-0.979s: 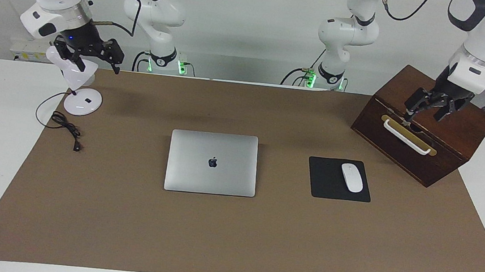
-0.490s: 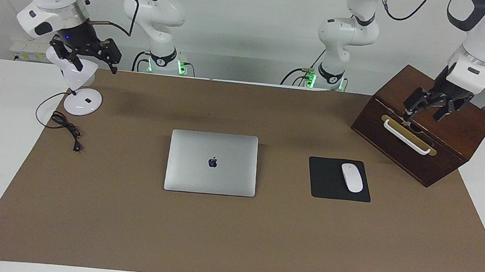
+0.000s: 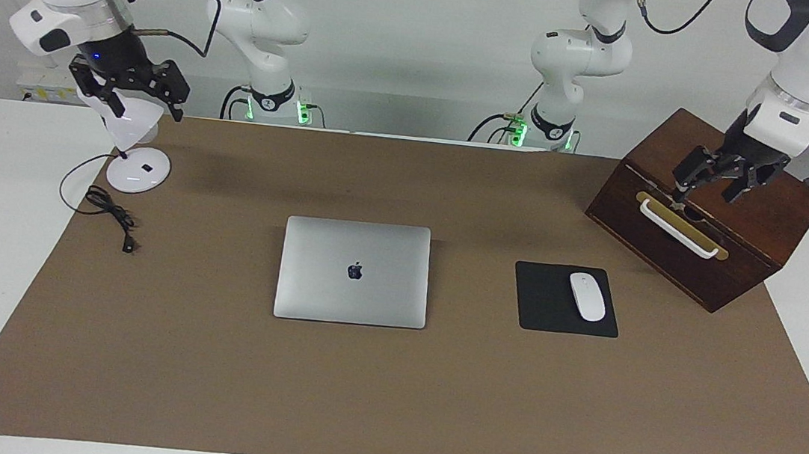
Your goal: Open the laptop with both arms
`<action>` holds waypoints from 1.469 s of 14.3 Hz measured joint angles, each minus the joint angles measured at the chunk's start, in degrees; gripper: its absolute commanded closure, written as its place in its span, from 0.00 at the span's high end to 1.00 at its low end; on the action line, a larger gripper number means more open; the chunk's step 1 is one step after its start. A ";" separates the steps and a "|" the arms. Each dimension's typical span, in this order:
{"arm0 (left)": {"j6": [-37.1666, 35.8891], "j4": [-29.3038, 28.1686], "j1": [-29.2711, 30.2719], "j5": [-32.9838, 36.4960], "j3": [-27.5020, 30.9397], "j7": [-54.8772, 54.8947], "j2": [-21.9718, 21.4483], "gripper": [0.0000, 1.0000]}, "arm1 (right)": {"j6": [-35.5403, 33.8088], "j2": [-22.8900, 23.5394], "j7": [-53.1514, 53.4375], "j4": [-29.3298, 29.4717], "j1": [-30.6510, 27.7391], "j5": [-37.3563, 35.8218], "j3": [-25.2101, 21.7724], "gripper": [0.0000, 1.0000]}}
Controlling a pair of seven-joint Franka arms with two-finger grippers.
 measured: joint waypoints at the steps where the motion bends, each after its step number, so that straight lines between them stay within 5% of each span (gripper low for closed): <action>1: 0.11 0.00 -0.08 0.00 -0.24 0.00 0.00 1.00 | 1.05 0.01 -1.42 -0.06 -0.68 0.00 -0.37 1.00; 9: 2.74 -0.85 -1.53 0.00 -0.67 0.00 0.00 1.00 | 10.78 0.68 -3.28 -2.40 -3.56 0.00 -0.66 1.00; 10: 2.87 -0.97 -1.53 0.00 -0.67 0.00 0.00 0.89 | 13.44 0.88 -3.28 -3.53 -3.98 0.00 -0.67 1.00; 11: 3.20 -1.08 -1.53 0.00 -0.67 0.00 0.00 0.67 | 15.91 1.09 -3.28 -4.72 -4.31 0.14 -0.68 1.00; 13: 3.80 -1.34 -1.53 0.00 -0.63 0.00 -0.02 0.10 | 20.54 1.73 -2.98 -7.02 -4.64 3.29 -0.69 1.00; 14: 4.01 -1.48 -1.51 0.00 -0.57 0.00 -0.04 0.00 | 23.00 2.11 -2.55 -8.27 -4.66 5.32 -0.68 1.00; 21: 4.78 -1.61 -1.40 0.02 -0.18 0.21 -0.10 0.00 | 36.73 5.03 6.98 -14.99 -3.26 16.27 -0.15 1.00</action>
